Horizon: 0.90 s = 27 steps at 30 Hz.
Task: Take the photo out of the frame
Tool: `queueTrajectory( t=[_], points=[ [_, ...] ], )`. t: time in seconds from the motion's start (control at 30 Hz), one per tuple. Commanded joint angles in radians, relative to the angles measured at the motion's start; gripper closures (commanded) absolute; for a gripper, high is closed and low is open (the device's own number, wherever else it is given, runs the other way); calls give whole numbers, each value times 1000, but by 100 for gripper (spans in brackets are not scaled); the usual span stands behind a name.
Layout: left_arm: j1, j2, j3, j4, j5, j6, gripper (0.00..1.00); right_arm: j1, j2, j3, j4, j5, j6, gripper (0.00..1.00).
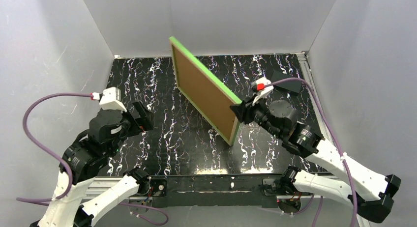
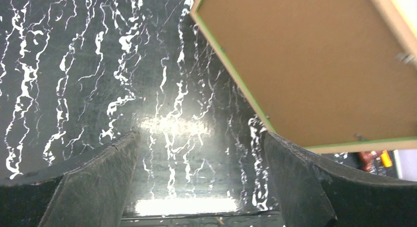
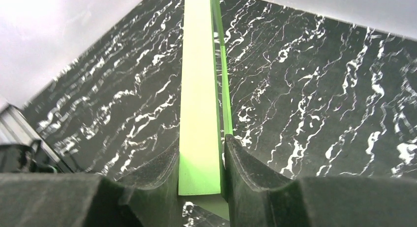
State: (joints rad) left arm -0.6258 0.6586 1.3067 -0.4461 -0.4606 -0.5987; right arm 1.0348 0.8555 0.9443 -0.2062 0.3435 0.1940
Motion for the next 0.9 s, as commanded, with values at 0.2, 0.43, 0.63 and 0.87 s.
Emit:
queueTrajectory(
  t=[0.2, 0.43, 0.63, 0.87],
  points=[
    [-2, 107, -90, -34, 90, 23, 2, -312, 129, -50, -76, -439, 450, 99],
    [-1, 222, -154, -46, 303, 8, 2, -335, 130, -203, -92, -405, 583, 99],
    [0, 309, -205, 70, 527, 63, 2, -337, 148, -378, 26, -397, 648, 99],
    [42, 384, -206, 144, 625, 106, 2, -337, 178, -560, 228, -374, 757, 99]
  ],
)
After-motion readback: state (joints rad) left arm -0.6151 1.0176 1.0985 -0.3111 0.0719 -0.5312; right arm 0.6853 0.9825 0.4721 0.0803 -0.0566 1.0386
